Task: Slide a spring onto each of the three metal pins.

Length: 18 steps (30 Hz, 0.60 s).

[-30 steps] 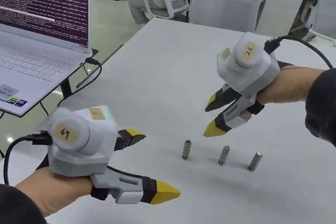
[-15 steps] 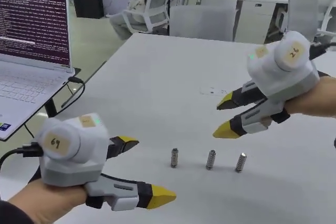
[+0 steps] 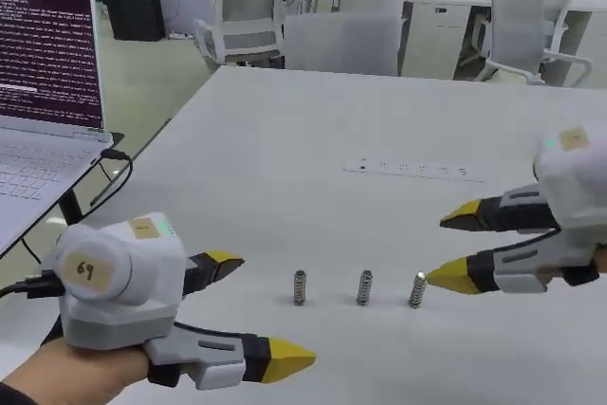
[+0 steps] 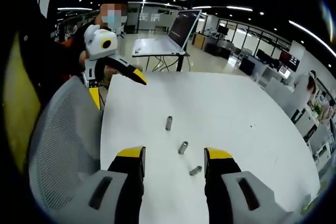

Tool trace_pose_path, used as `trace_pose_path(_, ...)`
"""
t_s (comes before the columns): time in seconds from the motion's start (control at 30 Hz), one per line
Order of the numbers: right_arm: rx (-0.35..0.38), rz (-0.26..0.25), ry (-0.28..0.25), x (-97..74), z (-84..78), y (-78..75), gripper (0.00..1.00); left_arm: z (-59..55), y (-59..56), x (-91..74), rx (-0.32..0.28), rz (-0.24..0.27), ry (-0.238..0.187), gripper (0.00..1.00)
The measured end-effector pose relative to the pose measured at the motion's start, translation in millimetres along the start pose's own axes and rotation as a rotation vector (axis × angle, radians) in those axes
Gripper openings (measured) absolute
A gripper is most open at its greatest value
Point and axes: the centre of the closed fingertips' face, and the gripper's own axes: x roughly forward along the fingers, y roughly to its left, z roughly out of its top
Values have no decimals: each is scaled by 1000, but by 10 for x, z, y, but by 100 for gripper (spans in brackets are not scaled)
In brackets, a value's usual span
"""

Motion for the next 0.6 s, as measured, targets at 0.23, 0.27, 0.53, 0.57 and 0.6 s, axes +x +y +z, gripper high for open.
trace_pose_path(0.23,78,-73,-41,-188,-198,25,49,-6,-20,-32,-14,8,-12,82)
trace_pose_path(0.27,93,-82,-55,-208,-204,22,50,-8,-22,-37,-14,8,-12,82)
trace_pose_path(0.53,164,-154,-76,-337,-428,86,61,-22,-49,-89,-32,23,-24,82)
trace_pose_path(0.57,177,-164,-81,-348,-449,103,62,-31,-54,-93,-36,24,-23,82)
trace_pose_path(0.6,185,-169,-82,-352,-467,115,64,-39,-56,-97,-40,26,-24,82)
